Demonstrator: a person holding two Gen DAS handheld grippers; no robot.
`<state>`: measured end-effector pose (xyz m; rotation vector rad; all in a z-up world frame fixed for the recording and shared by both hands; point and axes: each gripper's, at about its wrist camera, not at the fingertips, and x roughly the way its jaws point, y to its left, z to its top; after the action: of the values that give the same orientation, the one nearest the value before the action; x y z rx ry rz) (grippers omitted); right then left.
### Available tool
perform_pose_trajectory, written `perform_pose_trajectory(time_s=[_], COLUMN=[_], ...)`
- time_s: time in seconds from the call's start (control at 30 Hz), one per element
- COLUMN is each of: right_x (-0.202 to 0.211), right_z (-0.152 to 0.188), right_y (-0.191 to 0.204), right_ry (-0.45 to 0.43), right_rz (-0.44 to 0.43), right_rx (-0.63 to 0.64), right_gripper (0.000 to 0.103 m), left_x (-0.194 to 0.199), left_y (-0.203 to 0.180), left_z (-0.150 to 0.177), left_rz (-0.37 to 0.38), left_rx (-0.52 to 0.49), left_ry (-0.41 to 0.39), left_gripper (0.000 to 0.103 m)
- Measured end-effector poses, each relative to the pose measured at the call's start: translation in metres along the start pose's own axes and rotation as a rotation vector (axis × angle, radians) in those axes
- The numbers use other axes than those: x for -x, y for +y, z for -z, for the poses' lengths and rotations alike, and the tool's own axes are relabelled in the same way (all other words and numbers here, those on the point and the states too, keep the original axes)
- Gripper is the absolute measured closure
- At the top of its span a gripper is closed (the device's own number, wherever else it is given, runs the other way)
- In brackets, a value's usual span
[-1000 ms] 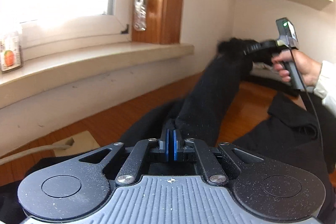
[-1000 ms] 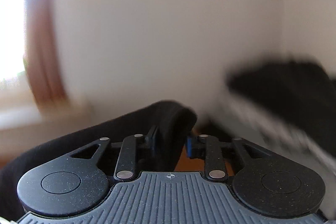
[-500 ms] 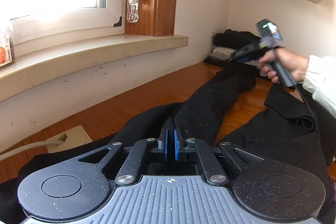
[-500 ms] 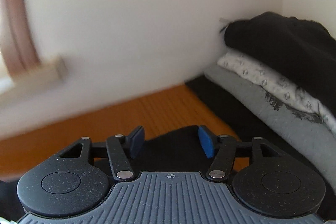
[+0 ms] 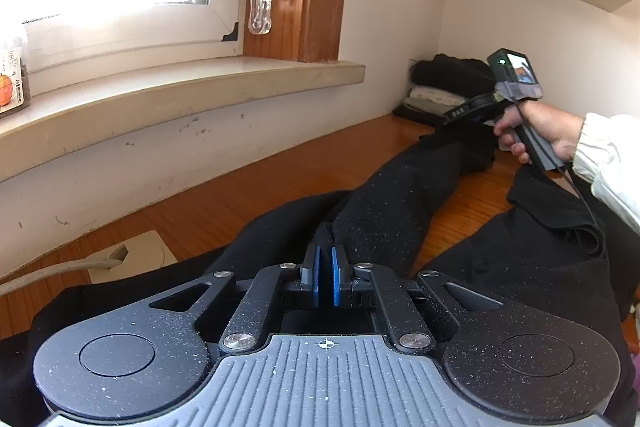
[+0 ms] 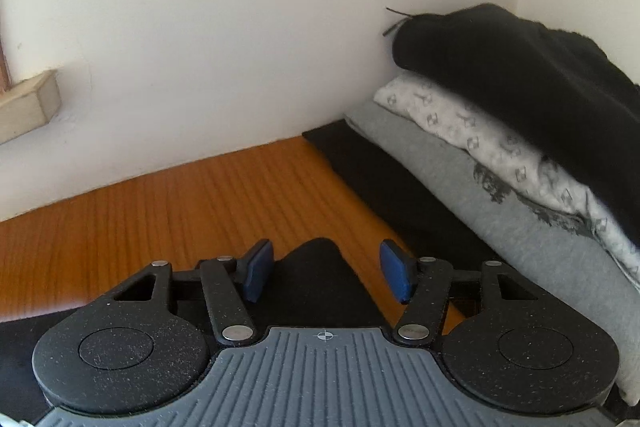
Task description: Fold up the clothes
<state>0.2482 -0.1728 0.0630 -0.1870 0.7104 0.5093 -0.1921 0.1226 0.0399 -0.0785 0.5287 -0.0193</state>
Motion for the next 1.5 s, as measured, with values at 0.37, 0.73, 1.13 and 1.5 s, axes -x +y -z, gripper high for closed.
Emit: perform_pose_trajectory(time_s=[0.37,0.73,1.13,1.5], right_x=[0.016,0.095,0.039,0.010], right_z=[-0.005,-0.017,0.003,0.009], right_y=[0.013,0.000,-0.028,0.009], right_ry=[-0.128,-0.504,-0.167,-0.124], right_rz=[-0.093,0.063,-0.018,-0.095], right_rx=[0.044,-0.002,-0.120,-0.021], right_gripper=[0.087,0.075,0.047,0.089], left_x=[0.009,0.036,0.022,0.050], left_y=[-0.006,-0.002,0.003,0.018], left_z=[-0.004,-0.015,-0.011,-0.016], left_rz=[-0.054,-0.047,-0.011,-0.134], left_rx=[-0.033,-0.005,0.035,0.092], left_ry=[-0.060,-0.174,-0.119,-0.262], left_gripper=[0.100,0.100,0.099,0.100])
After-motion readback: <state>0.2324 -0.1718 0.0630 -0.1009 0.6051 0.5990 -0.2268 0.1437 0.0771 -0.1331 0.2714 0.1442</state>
